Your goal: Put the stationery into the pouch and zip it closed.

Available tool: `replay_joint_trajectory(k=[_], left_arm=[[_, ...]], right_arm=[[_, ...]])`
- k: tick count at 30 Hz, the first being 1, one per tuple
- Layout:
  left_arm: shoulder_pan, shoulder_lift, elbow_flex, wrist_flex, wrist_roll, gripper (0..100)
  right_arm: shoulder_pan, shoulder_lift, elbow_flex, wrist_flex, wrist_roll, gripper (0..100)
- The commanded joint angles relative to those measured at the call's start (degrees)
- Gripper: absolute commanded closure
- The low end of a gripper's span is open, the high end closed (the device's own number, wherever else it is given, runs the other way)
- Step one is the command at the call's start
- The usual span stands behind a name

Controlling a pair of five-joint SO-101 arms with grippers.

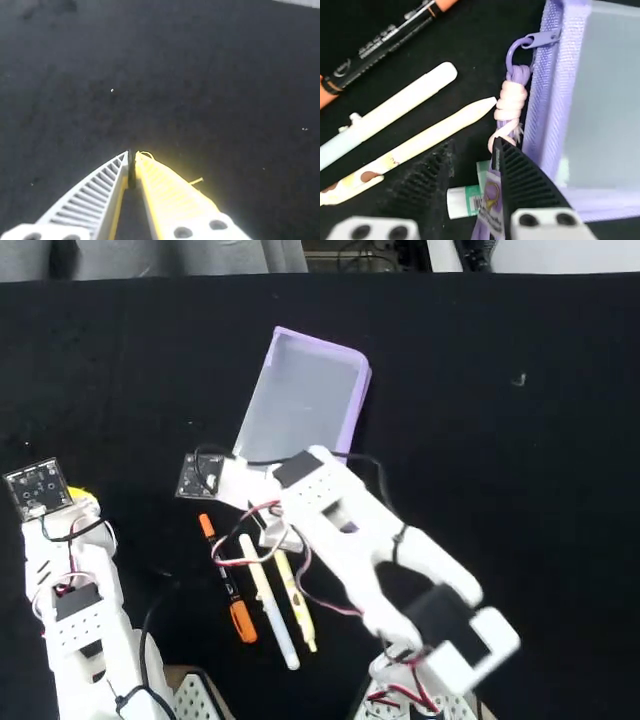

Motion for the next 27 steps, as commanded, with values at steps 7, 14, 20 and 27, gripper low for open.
replay_joint_trajectory(k=[7, 14, 20, 27], left_arm=[[-0.2, -1.0, -0.3, 0.0, 0.8, 97], [-0.1, -1.0, -0.2, 0.0, 0.8, 97], [-0.1, -1.0, -0.2, 0.0, 0.8, 97], [0.0, -1.0, 0.5, -0.1, 0.8, 97]], right_arm=[[3.3, 13.1, -13.1, -1.1, 0.4, 88.8], [7.0, 15.6, -14.2, -6.0, 3.5, 88.8], [7.9, 16.4, -14.5, -8.3, 3.6, 88.8], [7.6, 13.5, -14.6, -8.7, 3.7, 88.8]])
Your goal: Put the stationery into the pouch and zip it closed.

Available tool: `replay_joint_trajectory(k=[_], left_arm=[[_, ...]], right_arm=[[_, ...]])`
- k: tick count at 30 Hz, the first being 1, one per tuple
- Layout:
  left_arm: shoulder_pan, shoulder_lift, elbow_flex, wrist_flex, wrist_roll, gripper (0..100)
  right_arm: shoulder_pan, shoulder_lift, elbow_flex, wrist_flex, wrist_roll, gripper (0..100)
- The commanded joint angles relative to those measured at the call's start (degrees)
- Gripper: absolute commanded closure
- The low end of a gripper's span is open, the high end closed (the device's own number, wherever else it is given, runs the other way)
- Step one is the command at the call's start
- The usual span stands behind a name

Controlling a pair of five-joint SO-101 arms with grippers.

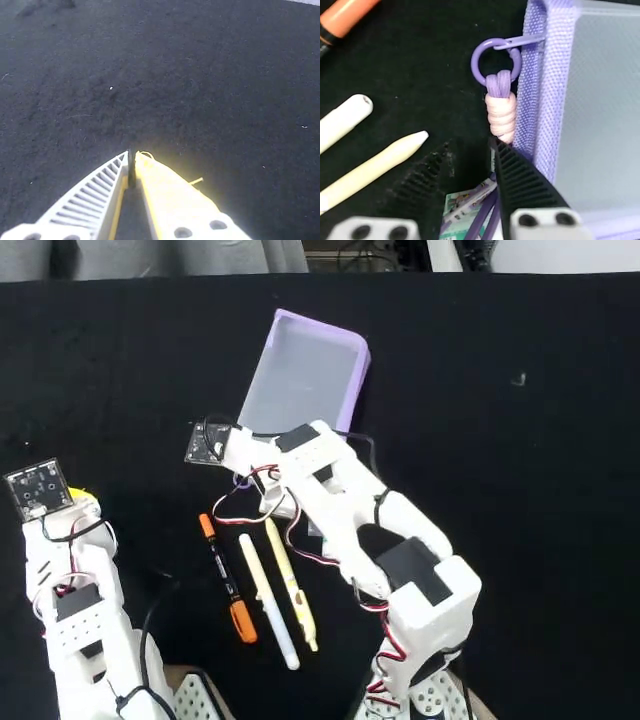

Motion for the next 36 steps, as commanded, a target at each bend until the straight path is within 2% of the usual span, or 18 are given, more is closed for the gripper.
replay_joint_trajectory(k=[1, 11, 14, 17, 21, 28, 36], left_arm=[[0.0, -1.0, 0.0, -0.1, 0.8, 97], [0.0, -1.0, 0.1, -0.1, 0.8, 97], [0.0, -1.0, 0.1, -0.1, 0.8, 97], [0.0, -1.0, 0.1, -0.1, 0.8, 97], [0.6, -1.0, 0.2, -0.1, 0.8, 97], [0.6, -1.0, 0.2, -0.1, 0.8, 97], [0.6, -1.0, 0.2, -0.1, 0.8, 97]], right_arm=[[1.8, -3.4, -2.6, -2.5, 0.6, 88.8], [1.8, 3.5, -4.5, -5.5, 0.6, 88.9], [2.0, 6.5, -7.9, -1.0, 1.8, 90.4], [2.0, 7.8, -12.0, 6.2, 3.9, 99.2], [2.0, 7.8, -14.6, 10.5, 3.7, 98.5], [2.0, 6.4, -14.8, 10.6, 3.7, 98.7], [5.1, -2.1, -12.3, 7.1, -2.5, 98.7]])
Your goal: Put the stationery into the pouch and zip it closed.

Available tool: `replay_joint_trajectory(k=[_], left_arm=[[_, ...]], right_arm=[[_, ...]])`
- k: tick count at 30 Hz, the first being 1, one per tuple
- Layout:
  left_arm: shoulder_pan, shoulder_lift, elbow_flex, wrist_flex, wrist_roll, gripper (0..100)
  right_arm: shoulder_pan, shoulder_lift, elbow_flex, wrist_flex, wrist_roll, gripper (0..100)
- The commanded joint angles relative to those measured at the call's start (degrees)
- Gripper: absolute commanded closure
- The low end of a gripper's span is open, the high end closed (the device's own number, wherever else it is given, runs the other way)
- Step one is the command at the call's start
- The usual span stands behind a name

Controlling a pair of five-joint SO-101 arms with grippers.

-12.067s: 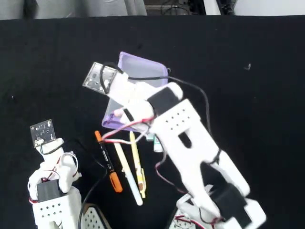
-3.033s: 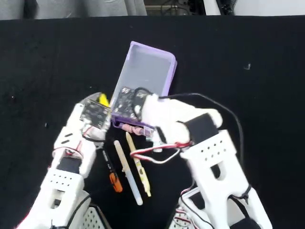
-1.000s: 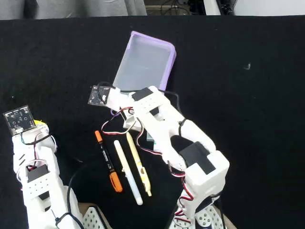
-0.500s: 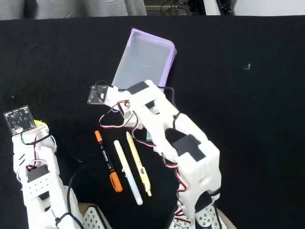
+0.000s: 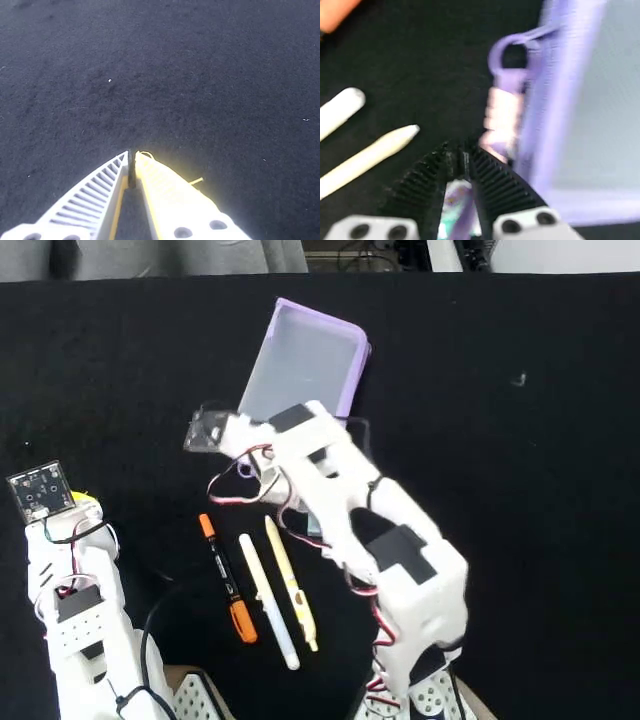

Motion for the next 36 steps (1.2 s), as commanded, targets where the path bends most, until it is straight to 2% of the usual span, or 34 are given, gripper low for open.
replay_joint_trajectory(k=[1, 6, 9, 12, 17, 22, 26, 36], left_arm=[[0.5, -1.0, -0.5, -0.1, 0.8, 97], [0.5, -1.0, -0.5, -0.1, 0.8, 97], [0.6, -1.0, -0.5, -0.1, 0.8, 97], [0.6, -1.0, -0.5, -0.1, 0.8, 97], [0.6, -1.0, -0.5, -0.1, 0.8, 97], [0.6, -1.0, -0.5, -0.1, 0.8, 97], [0.6, -1.0, -0.4, -0.1, 0.8, 97], [0.6, -1.0, -0.4, -0.1, 0.8, 97]], right_arm=[[4.7, -8.6, 0.8, -3.3, -1.9, 98.7], [8.3, -17.2, 6.8, -6.0, -1.8, 98.7], [6.8, -19.9, 11.8, -9.1, -1.8, 98.3], [2.8, -19.8, 16.7, -15.2, -2.0, 96.3], [0.1, -19.0, 19.3, -21.0, -6.3, 80.6], [0.0, -11.3, 15.3, -20.9, -6.8, 83.5], [0.0, -2.6, 8.0, -18.4, -6.9, 83.9], [0.1, 13.6, -14.3, -1.1, -7.0, 84.0]])
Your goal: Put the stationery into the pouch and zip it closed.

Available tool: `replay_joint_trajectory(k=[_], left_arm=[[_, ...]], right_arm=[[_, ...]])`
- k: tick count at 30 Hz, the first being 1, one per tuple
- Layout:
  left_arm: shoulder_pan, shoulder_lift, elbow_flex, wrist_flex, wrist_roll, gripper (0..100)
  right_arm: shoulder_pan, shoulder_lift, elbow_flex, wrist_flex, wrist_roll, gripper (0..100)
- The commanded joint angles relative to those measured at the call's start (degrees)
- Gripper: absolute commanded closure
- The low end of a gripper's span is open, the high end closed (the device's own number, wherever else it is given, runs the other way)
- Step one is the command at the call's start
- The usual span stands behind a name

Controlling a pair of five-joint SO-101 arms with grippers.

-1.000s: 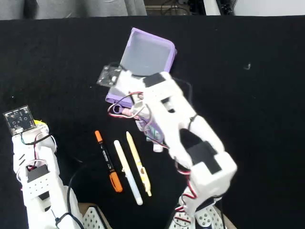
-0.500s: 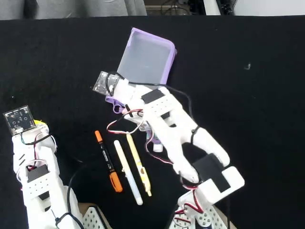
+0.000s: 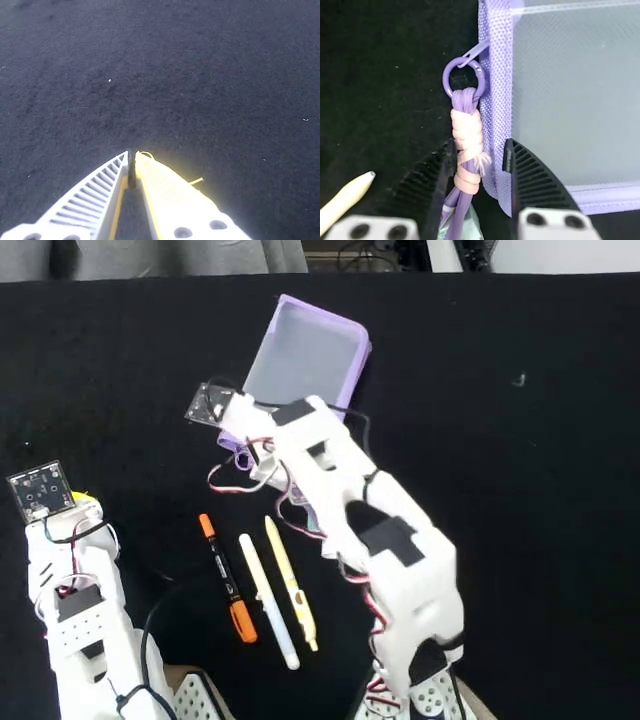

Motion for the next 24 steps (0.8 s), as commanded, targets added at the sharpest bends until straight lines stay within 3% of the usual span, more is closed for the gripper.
replay_joint_trajectory(k=[1, 21, 24], left_arm=[[0.6, -1.0, -0.4, -0.1, 0.8, 97], [0.6, -1.0, -0.4, -0.1, 0.8, 97], [0.6, -1.0, -0.4, -0.1, 0.8, 97]], right_arm=[[-0.7, 5.4, -8.4, 6.4, -0.1, 84.0], [-7.9, 6.3, -8.0, 12.8, 1.5, 84.0], [-7.9, 6.5, -8.4, 12.8, 1.1, 89.7]])
